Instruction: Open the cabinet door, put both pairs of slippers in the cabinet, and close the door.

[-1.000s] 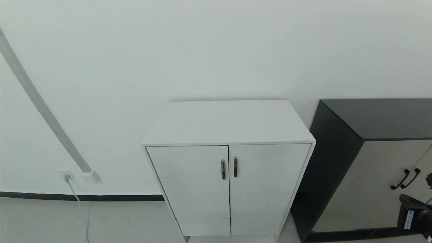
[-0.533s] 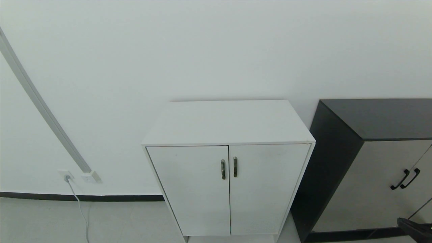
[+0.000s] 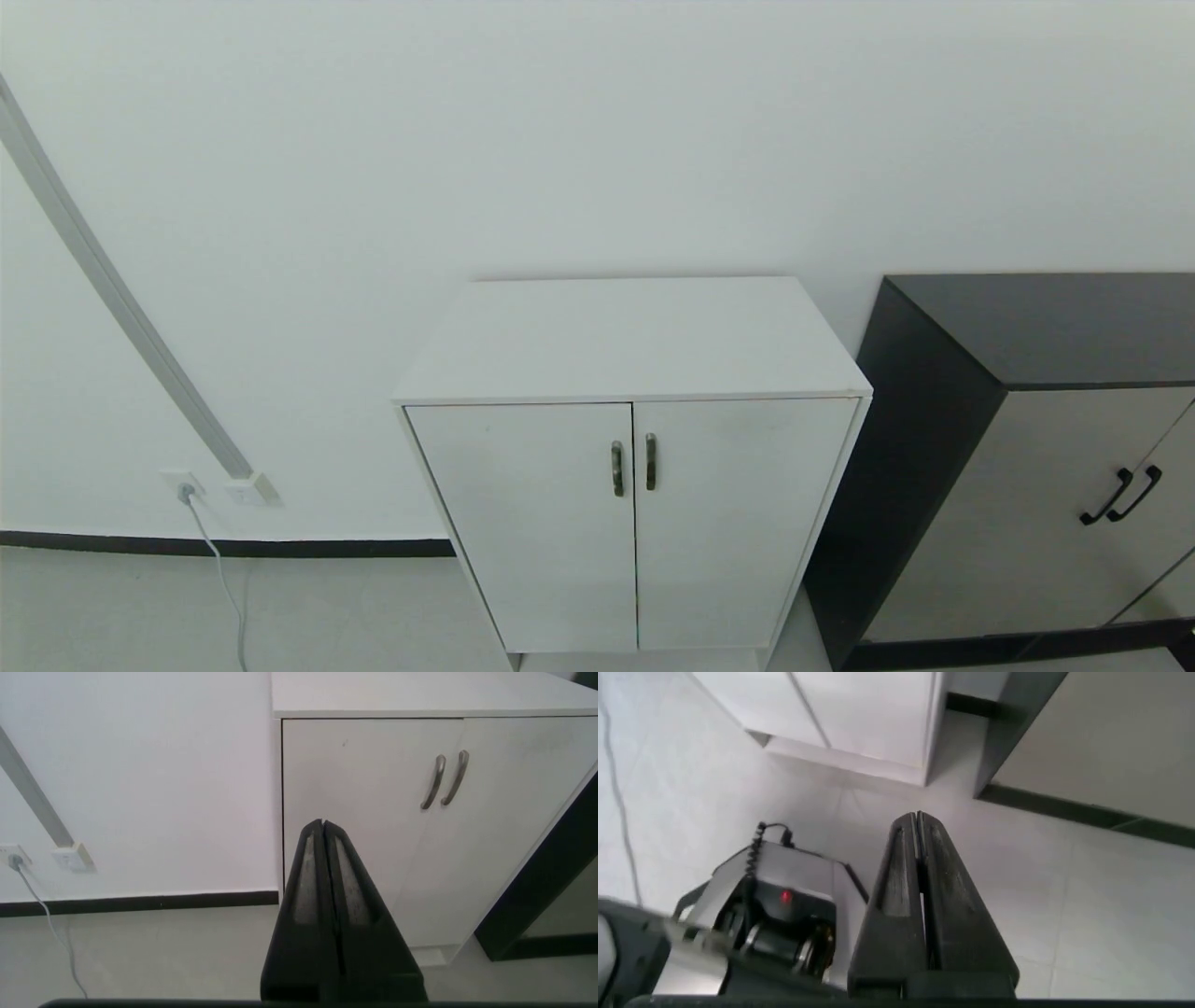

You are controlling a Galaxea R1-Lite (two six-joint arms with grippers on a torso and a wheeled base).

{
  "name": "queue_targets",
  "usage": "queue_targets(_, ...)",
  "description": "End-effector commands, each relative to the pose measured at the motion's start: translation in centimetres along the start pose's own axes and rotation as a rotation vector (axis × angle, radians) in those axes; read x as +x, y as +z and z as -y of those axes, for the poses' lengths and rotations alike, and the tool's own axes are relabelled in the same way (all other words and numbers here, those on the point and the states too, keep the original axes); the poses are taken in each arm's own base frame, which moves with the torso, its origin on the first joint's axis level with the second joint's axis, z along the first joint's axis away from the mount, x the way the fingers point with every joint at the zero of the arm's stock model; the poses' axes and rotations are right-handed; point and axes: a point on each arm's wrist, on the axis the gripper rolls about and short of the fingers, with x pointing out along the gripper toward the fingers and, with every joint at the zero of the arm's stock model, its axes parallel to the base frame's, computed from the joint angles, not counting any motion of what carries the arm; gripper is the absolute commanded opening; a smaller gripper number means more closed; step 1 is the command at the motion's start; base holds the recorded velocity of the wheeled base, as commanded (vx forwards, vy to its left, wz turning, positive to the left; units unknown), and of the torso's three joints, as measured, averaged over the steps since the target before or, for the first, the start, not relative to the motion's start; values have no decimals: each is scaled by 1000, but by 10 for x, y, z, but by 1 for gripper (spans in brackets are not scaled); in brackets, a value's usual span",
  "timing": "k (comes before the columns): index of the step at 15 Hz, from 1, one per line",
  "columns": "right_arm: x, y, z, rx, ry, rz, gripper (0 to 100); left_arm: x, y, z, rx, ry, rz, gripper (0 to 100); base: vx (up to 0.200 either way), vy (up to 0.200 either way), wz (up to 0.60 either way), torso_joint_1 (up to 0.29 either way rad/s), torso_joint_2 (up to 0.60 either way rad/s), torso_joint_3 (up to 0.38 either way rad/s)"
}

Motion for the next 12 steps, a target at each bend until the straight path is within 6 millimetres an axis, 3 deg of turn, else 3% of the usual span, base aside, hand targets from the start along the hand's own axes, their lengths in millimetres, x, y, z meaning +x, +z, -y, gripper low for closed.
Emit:
queue_targets(1,-9,-6,-1,-5,13,44,0,0,0,0,-1,2,0,0,0,0,0,0,0,0)
queue_targets(12,-17,-25,-5,-34,97,-29,0,0,0,0,0,0,0,0,0,0,0,0,0,0)
